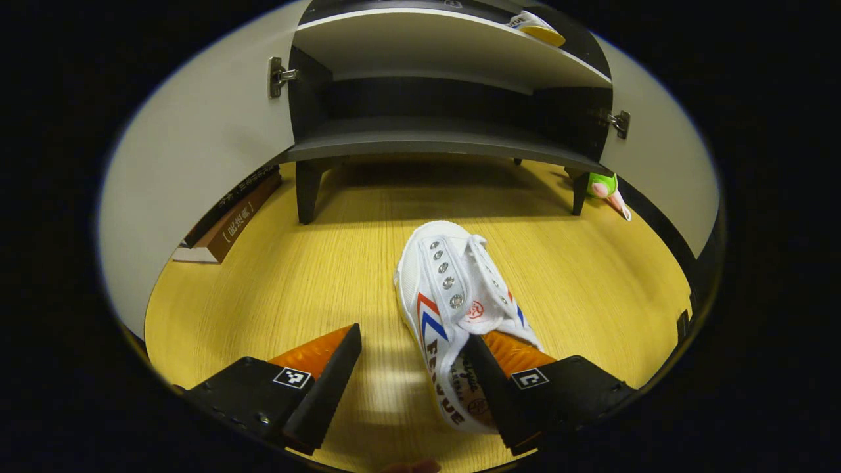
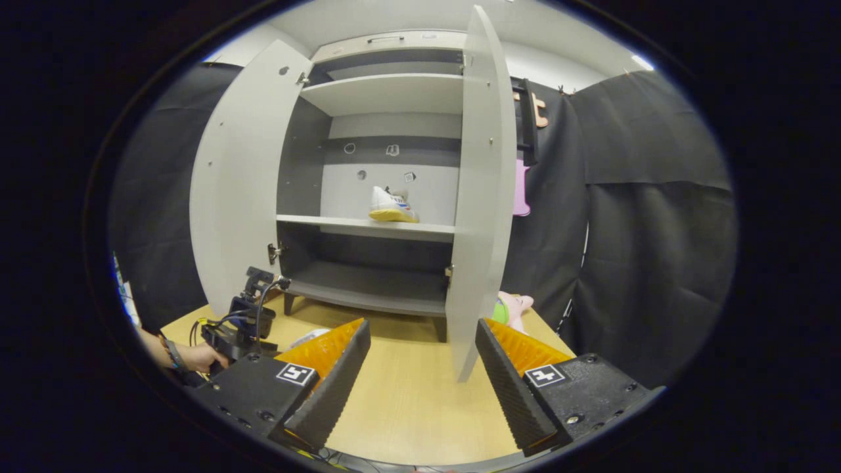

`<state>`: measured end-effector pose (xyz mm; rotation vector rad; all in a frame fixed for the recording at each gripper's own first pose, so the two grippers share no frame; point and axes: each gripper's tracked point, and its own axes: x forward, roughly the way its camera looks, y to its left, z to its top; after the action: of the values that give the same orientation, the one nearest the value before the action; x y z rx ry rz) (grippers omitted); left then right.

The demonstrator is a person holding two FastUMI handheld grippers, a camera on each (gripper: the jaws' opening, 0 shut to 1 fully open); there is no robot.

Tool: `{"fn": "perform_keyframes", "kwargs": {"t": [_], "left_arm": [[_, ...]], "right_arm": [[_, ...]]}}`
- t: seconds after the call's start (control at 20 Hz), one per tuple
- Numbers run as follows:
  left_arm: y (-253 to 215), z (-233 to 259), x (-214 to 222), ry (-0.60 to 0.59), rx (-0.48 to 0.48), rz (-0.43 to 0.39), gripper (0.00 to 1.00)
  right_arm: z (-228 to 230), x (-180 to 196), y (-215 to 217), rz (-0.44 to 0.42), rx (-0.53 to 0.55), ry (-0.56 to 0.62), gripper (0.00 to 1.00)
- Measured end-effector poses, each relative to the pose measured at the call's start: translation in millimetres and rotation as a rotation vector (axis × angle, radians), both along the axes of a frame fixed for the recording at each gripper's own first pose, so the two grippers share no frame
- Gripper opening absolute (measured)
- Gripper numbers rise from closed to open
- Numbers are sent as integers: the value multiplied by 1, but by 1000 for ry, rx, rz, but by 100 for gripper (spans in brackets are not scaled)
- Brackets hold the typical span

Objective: Grab one shoe with the right hand and put it into the shoe cabinet, grab the other shoe with the left hand and put it into the shoe cabinet; then close the right door with the right hand and the left door with the left hand.

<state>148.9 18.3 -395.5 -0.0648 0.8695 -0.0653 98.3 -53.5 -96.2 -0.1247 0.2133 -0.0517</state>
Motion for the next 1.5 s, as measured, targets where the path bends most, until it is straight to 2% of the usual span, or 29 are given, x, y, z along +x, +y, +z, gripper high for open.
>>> {"fn": "perform_keyframes", "kwargs": {"t": [0.1, 0.15, 0.45, 0.6, 0.65, 0.75, 0.8, 0.85, 0.95, 1.15, 1.2, 1.25, 1.4, 1.5], "left_arm": [[-4, -3, 9, -13, -26, 17, 96], [-4, -2, 12, -23, -23, 20, 91], [-7, -5, 27, -70, -15, 27, 82], [-15, -6, 33, -92, -13, 23, 62], [-15, -6, 34, -99, -3, 25, 51], [-7, -7, 36, -112, 31, 49, 43], [-3, -6, 36, -122, 39, 73, 35], [0, -8, 35, -117, 34, 90, 20], [-1, -9, 37, -120, 27, 99, 6], [1, 4, 26, -114, 11, 96, 0], [1, 13, 23, -125, 3, 96, 12], [0, 26, 19, -138, 5, 97, 0], [7, 77, 4, -184, 78, 123, 0], [3, 115, -5, -214, 72, 135, 0]], "right_arm": [[-4, 1, 2, 1, -2, 11, 100], [-6, 1, 1, 1, -5, 17, 100], [-9, 1, -5, -11, -20, 29, 100], [-10, 3, -5, -15, -19, 33, 100], [-10, 3, -6, -15, -20, 35, 100], [-14, 4, -5, -14, -23, 43, 100], [-15, 4, -5, -13, -25, 47, 100], [-16, 4, -4, -12, -26, 51, 100], [-18, 3, -3, -8, -29, 55, 100], [-18, 2, 1, 3, -36, 52, 100], [-16, 2, 2, 8, -35, 48, 100], [-15, 2, 4, 12, -34, 42, 100], [-11, 5, 13, 34, -25, 26, 100], [-8, 4, 19, 60, -19, 12, 100]]}}
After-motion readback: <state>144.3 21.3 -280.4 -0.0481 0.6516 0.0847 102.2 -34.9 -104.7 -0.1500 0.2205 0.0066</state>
